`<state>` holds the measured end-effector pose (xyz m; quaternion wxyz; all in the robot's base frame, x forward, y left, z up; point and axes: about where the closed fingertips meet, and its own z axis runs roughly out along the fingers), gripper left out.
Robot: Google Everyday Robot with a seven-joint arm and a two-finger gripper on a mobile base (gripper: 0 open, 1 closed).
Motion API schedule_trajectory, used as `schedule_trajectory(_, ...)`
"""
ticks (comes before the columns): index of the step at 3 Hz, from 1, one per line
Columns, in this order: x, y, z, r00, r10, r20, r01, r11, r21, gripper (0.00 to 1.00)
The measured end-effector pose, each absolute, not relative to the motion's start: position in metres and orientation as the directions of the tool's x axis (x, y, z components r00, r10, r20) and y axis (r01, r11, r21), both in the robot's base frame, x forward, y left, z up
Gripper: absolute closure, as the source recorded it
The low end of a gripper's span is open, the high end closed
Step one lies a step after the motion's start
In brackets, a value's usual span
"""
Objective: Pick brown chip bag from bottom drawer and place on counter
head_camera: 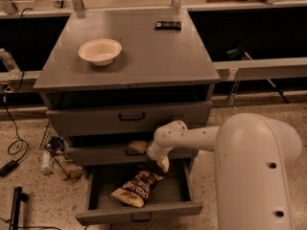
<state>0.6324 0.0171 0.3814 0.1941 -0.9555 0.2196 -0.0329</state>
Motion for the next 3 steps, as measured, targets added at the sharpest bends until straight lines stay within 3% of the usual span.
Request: schedule_trajectory(3, 0.6323, 0.0171, 0.3814, 0.901, -0.432, -0.022, -0.407, -0.828, -0.385, 0.00)
